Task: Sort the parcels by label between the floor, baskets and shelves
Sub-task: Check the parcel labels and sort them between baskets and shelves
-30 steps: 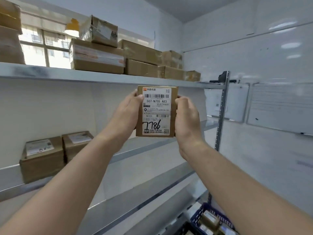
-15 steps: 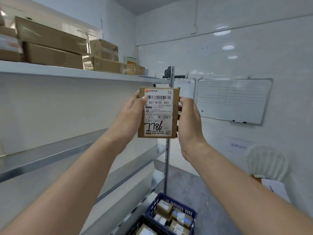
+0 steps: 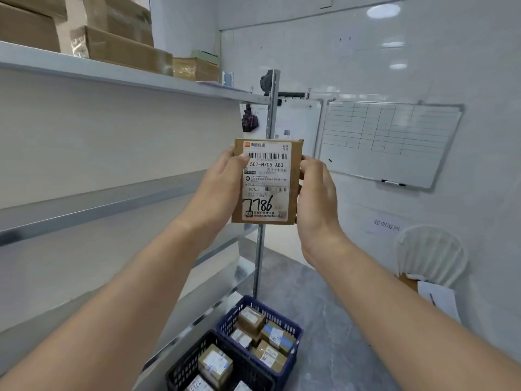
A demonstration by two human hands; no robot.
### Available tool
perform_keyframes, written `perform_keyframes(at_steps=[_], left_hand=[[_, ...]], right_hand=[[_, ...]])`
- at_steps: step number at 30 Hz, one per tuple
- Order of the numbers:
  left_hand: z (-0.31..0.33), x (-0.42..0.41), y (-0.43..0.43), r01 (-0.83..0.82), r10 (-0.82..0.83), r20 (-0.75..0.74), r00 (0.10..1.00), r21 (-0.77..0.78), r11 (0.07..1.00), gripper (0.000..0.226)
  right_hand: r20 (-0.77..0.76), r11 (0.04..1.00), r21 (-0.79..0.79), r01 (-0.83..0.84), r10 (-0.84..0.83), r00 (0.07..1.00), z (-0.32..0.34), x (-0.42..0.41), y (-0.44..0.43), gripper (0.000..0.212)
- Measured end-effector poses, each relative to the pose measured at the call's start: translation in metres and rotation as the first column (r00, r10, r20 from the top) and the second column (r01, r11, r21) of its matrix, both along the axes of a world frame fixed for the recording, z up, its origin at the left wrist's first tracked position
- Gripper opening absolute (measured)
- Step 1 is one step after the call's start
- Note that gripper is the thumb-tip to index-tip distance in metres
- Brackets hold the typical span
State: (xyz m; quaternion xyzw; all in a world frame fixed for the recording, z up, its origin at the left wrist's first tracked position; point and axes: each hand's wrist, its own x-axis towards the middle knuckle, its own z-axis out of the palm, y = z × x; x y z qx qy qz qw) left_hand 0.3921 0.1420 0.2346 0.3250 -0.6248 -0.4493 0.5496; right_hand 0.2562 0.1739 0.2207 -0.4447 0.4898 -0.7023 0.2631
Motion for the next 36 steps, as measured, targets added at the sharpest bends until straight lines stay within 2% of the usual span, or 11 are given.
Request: perform_keyframes(at_steps=[11,15,19,22,27,32,34,36], left_hand=[[-0.041,-0.03,-0.172,-0.031,0.031,0.028,0.999,0.029,0.999,0.037],[-0.063,-0.032,-0.24,-0.067,0.065,0.027,0.998,0.096,0.993,0.041],[-0.087,-0.039,-0.289,-0.096,0.096,0.007,0.995,0.208,0.973,0.044],[-0.104,-0.046,-0.316,-0.102,0.101,0.02,0.995,0.247,0.964,0.046],[-0.138,-0.064,-0.359,-0.184,0.177,0.05,0.983,0.277,0.943,0.043],[-0.177,-0.092,-0.398,-0.377,0.365,0.096,0.926,0.296,0.878,0.04],[-0.191,-0.105,-0.41,-0.445,0.433,0.109,0.895,0.311,0.84,0.04],[-0.209,-0.119,-0.422,-0.532,0.525,0.119,0.843,0.337,0.777,0.041]], right_hand=[[-0.069,0.995,0.097,0.005,0.002,0.998,-0.041,-0.032,-0.167,0.029],[-0.04,0.989,0.149,0.017,-0.012,0.999,-0.057,-0.03,-0.238,0.042],[-0.026,0.975,0.224,-0.005,0.011,1.0,-0.079,-0.037,-0.292,0.028],[-0.016,0.963,0.266,-0.03,0.035,0.999,-0.098,-0.045,-0.325,0.028],[0.031,0.944,0.31,-0.115,0.111,0.993,-0.13,-0.062,-0.381,0.031],[0.057,0.903,0.345,-0.255,0.251,0.966,-0.17,-0.092,-0.445,0.037],[0.092,0.868,0.362,-0.341,0.331,0.939,-0.187,-0.103,-0.471,0.047],[0.166,0.786,0.4,-0.471,0.444,0.881,-0.203,-0.114,-0.494,0.052]])
